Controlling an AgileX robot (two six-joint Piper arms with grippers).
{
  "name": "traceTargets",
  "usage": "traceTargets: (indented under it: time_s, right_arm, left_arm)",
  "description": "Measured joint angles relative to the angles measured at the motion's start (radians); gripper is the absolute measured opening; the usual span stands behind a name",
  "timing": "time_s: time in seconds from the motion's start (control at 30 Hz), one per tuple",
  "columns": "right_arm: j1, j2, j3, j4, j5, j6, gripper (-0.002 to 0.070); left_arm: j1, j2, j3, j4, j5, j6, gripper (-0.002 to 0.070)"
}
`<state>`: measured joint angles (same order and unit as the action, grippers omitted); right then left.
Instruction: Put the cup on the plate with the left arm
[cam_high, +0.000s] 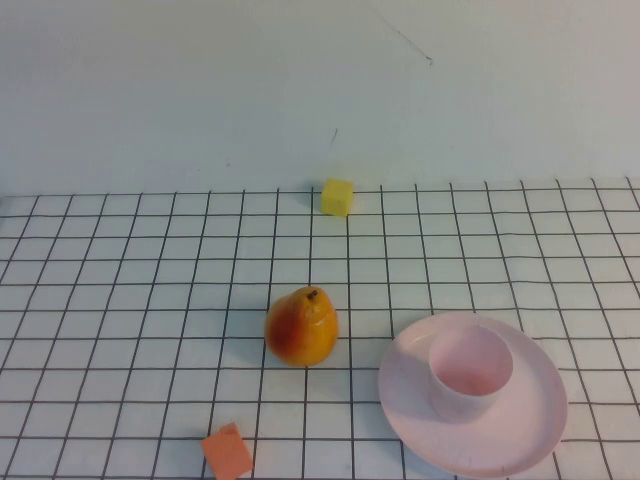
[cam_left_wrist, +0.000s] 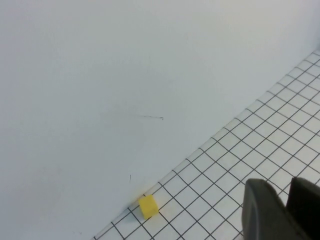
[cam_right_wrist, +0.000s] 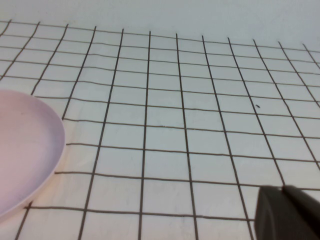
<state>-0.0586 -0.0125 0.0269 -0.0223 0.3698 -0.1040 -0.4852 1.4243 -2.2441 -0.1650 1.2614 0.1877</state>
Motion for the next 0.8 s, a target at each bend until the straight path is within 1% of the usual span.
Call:
traceTargets:
  time_s: [0.07, 0.13, 0.3, 0.43, 0.53, 0.7, 0.8]
  right_arm:
    - [0.0, 0.0, 0.0, 0.0, 0.0, 0.0, -0.0002]
    - [0.0, 0.0, 0.0, 0.0, 0.0, 0.0, -0.0002]
    - [0.0, 0.0, 0.0, 0.0, 0.0, 0.0, -0.0002]
    - [0.0, 0.0, 0.0, 0.0, 0.0, 0.0, -0.0002]
    - [0.0, 0.0, 0.0, 0.0, 0.0, 0.0, -0.0002]
    - [0.0, 0.0, 0.0, 0.0, 0.0, 0.0, -0.0002]
    - [0.0, 0.0, 0.0, 0.0, 0.0, 0.0, -0.0002]
  left_arm:
    - [0.0, -0.086, 0.1, 0.0, -0.056, 0.004, 0.0092]
    - [0.0, -0.195, 0.226, -0.004, -0.161, 0.006, 0.0092]
    - [0.0, -0.461, 0.649, -0.004, -0.462, 0.006, 0.009]
    - [0.0, -0.61, 0.925, -0.004, -0.648, 0.006, 0.0071]
    - [0.0, -0.679, 1.092, -0.048, -0.711, -0.001, 0.0048]
    - [0.0, -0.704, 1.31, -0.21, -0.728, -0.012, 0.0008]
    - [0.0, -0.704, 1.408, -0.261, -0.727, -0.012, 0.0004]
